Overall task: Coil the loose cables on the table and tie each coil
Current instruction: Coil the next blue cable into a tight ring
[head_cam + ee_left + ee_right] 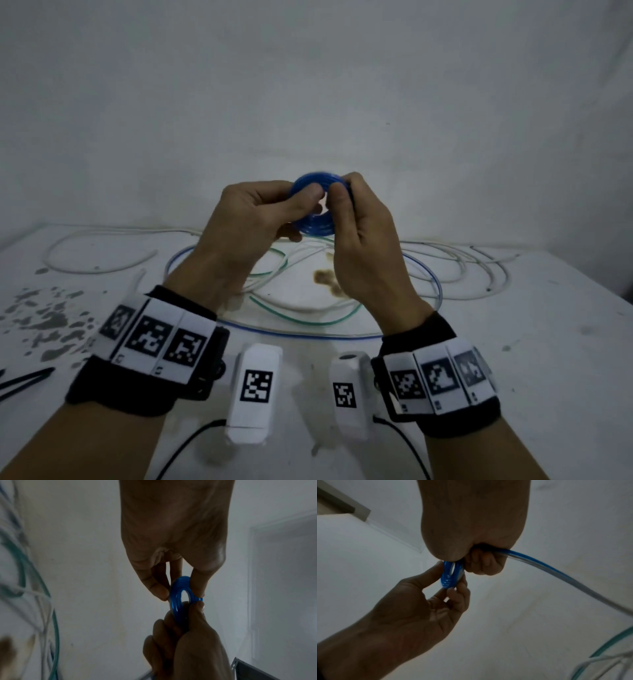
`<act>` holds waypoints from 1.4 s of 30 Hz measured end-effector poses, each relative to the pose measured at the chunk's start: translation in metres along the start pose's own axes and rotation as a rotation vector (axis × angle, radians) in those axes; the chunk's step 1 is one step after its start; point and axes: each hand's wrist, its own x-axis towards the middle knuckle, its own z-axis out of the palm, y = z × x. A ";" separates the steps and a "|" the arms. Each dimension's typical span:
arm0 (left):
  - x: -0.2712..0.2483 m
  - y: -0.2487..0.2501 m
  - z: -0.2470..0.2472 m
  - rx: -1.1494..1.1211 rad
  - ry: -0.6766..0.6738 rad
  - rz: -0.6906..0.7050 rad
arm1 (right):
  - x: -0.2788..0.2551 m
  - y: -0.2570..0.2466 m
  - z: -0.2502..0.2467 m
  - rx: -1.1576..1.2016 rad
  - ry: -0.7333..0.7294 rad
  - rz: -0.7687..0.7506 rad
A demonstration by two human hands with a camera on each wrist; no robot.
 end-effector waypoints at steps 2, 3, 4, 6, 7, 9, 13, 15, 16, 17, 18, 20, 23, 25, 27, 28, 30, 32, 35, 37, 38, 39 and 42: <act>-0.001 0.002 -0.004 0.054 0.010 0.058 | 0.000 -0.003 0.002 -0.052 -0.017 -0.012; -0.001 0.003 -0.003 0.046 0.023 0.080 | -0.001 -0.004 0.004 -0.046 0.002 -0.011; -0.002 0.003 -0.001 0.022 0.042 0.095 | -0.001 -0.006 0.007 -0.019 0.038 -0.008; -0.002 0.003 0.007 -0.069 0.085 0.089 | -0.001 -0.009 0.012 0.075 0.137 0.008; -0.002 0.002 0.011 -0.124 0.101 0.067 | -0.001 -0.010 0.014 0.109 0.180 0.017; -0.004 -0.001 0.021 -0.222 0.110 0.009 | -0.002 -0.008 0.016 0.102 0.236 0.016; -0.007 -0.008 0.028 -0.283 0.064 -0.038 | 0.000 -0.001 0.013 -0.037 0.271 -0.014; -0.005 -0.006 0.022 -0.174 0.028 -0.035 | 0.002 0.002 0.006 -0.106 0.213 -0.022; -0.004 -0.004 0.018 -0.102 0.012 -0.026 | 0.003 0.004 0.003 -0.151 0.180 -0.033; -0.004 -0.003 0.014 -0.034 0.002 -0.016 | 0.003 0.004 0.001 -0.197 0.151 -0.042; -0.003 -0.002 0.010 0.018 0.004 -0.009 | 0.004 0.005 0.000 -0.229 0.129 -0.043; -0.002 -0.003 0.007 0.054 0.037 0.004 | 0.003 0.003 0.002 -0.195 0.122 -0.023; -0.002 -0.003 0.013 -0.066 0.092 -0.004 | 0.000 -0.004 0.010 0.131 0.163 0.094; -0.003 -0.002 0.018 -0.195 0.098 -0.057 | -0.001 -0.007 0.015 0.313 0.166 0.174; -0.006 -0.002 0.023 -0.274 0.079 -0.101 | -0.002 -0.009 0.018 0.322 0.190 0.146; -0.007 -0.003 0.026 -0.307 0.069 -0.113 | -0.002 -0.010 0.017 0.297 0.206 0.110; -0.010 -0.003 0.031 -0.358 0.051 -0.126 | 0.000 -0.011 0.011 0.223 0.235 0.076; -0.011 -0.001 0.035 -0.324 0.021 -0.121 | 0.005 -0.010 0.001 0.120 0.236 0.071; -0.009 0.007 0.030 -0.042 -0.017 -0.057 | 0.010 -0.006 -0.016 -0.045 0.133 0.028; -0.005 0.012 0.024 0.103 -0.039 -0.017 | 0.012 -0.005 -0.022 -0.137 0.050 0.006; -0.003 0.013 0.021 0.134 -0.041 -0.009 | 0.011 -0.005 -0.023 -0.154 0.029 -0.001; -0.001 0.013 0.018 0.134 -0.034 -0.007 | 0.012 -0.006 -0.023 -0.147 0.029 -0.006; 0.004 0.015 0.022 -0.005 0.005 -0.027 | 0.014 -0.007 -0.020 -0.009 0.107 0.017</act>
